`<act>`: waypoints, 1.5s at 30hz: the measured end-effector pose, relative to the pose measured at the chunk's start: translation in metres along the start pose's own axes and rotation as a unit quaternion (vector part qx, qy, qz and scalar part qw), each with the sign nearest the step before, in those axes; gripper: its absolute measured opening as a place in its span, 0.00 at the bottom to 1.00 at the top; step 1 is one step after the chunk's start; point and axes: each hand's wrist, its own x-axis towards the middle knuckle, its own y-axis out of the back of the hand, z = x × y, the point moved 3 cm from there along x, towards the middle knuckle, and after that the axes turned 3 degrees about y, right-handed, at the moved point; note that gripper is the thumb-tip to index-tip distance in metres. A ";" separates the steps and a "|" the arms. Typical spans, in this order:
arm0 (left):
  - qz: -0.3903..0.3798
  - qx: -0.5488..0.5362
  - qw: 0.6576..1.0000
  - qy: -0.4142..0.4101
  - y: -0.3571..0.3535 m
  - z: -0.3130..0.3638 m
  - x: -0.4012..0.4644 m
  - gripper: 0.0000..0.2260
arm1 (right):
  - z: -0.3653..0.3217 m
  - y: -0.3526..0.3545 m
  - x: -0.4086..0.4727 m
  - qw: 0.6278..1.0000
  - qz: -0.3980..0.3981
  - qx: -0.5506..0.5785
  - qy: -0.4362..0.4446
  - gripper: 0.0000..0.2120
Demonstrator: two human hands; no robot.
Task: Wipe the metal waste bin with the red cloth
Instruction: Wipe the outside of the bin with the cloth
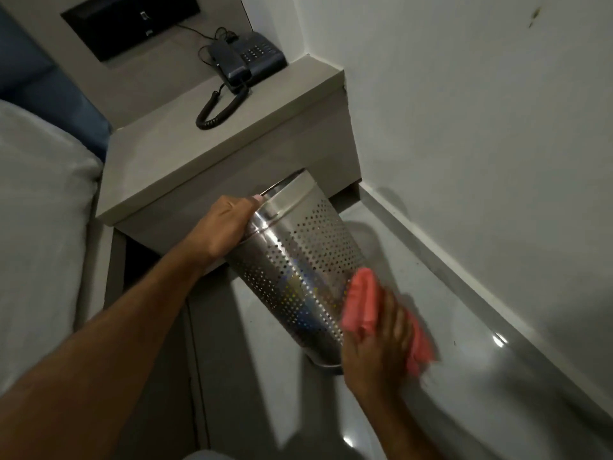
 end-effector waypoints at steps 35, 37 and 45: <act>-0.015 -0.054 0.998 0.015 0.005 0.000 -0.024 0.25 | -0.165 0.047 0.074 0.975 0.001 0.159 0.154 0.38; 0.009 -0.067 0.998 0.018 0.009 -0.008 -0.024 0.24 | -0.162 0.045 0.084 0.972 -0.013 0.127 0.199 0.38; 0.041 -0.082 0.995 -0.029 0.015 -0.032 -0.042 0.24 | -0.020 0.030 -0.026 0.999 0.025 0.014 -0.017 0.34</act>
